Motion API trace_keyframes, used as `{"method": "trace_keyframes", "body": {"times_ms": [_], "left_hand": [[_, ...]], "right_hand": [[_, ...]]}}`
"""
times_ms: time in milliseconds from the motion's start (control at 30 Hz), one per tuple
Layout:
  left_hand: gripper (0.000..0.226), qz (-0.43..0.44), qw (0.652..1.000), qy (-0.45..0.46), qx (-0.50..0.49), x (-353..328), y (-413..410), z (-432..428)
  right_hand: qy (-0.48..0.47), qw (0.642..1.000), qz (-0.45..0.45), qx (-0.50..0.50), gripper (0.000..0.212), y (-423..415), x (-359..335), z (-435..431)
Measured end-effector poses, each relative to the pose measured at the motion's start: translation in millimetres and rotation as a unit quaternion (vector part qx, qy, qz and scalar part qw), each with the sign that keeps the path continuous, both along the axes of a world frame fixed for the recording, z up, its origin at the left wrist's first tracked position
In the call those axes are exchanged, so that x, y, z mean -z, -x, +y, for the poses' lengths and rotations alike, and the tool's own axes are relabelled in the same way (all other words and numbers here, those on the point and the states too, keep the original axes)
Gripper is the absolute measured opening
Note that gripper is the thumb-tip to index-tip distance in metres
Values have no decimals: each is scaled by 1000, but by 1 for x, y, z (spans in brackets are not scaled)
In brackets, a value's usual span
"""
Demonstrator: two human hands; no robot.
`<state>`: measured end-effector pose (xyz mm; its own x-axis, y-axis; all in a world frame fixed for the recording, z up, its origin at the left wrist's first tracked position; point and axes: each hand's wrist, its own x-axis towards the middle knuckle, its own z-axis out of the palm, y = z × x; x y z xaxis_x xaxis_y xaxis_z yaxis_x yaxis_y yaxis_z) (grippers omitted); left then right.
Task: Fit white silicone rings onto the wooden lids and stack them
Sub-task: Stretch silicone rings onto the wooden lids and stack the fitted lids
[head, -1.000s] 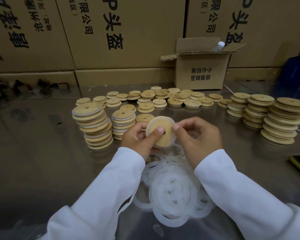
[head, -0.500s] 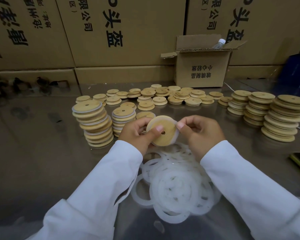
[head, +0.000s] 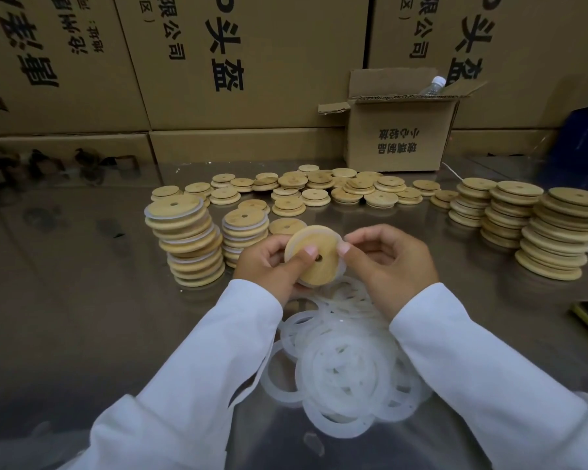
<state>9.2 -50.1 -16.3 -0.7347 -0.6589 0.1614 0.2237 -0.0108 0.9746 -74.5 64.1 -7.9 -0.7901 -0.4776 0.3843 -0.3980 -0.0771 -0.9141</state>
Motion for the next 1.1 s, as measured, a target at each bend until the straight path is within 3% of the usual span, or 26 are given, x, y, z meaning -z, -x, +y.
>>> {"method": "trace_keyframes", "body": {"times_ms": [200, 367, 533, 833, 1000, 1100], "left_hand": [[4, -9, 999, -34, 17, 0, 1, 1], [10, -34, 997, 64, 2, 3, 1, 3], [12, -33, 994, 106, 1, 2, 0, 1], [11, 2, 997, 69, 18, -2, 0, 1], [13, 7, 995, 102, 3, -1, -2, -1], [12, -4, 997, 73, -3, -1, -2, 0]], "right_hand": [[-51, 992, 90, 65, 11, -1, 1, 2], [-87, 985, 138, 52, 18, -5, 2, 3], [-75, 993, 84, 39, 23, 1, 1, 0], [-68, 995, 66, 41, 21, 4, -10, 4], [-42, 998, 10, -49, 19, 2, -10, 5], [-18, 996, -32, -83, 17, 2, -10, 6]]}}
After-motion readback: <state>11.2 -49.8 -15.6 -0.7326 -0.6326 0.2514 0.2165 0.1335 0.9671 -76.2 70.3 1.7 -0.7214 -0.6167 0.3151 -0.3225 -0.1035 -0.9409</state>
